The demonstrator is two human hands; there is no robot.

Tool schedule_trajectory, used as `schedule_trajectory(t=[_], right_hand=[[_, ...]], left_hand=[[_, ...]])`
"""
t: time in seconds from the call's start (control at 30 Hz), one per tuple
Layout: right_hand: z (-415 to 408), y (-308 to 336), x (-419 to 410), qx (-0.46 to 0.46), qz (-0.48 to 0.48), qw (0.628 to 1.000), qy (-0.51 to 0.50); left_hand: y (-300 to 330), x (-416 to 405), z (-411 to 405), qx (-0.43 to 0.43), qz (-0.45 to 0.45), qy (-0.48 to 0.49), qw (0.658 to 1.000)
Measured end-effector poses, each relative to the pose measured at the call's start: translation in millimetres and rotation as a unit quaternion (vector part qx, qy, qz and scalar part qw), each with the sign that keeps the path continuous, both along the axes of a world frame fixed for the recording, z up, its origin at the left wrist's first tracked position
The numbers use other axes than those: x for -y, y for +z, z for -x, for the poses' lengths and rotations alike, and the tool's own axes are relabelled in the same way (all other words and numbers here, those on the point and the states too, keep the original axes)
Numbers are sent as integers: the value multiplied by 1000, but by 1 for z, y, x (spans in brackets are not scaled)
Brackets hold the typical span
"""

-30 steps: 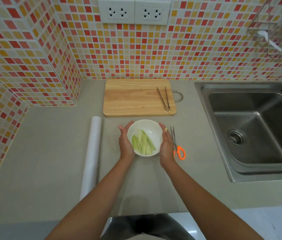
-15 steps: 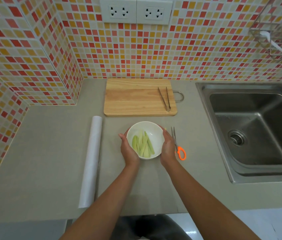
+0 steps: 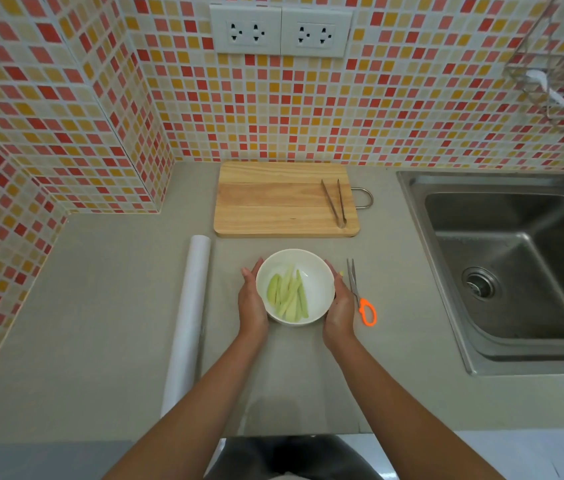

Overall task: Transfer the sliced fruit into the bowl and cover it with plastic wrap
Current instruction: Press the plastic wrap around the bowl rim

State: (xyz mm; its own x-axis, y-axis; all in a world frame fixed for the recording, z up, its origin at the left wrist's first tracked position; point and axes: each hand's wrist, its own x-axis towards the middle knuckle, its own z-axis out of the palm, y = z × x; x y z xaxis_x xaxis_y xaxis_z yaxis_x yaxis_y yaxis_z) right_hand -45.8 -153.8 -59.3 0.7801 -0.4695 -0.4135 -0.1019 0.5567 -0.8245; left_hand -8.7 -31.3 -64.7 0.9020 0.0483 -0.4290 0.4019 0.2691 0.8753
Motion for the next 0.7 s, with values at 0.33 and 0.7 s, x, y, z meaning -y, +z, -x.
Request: schedule_trajectory(t=[0.33,0.7], right_hand=[[-22,12,0,6,29,999,20],[-25,6,1,-21,10,1000,2]], left_hand=[[7,-3,-19,16,-8,-3,1000],[6,-5,-23,10,-26,-18,999]])
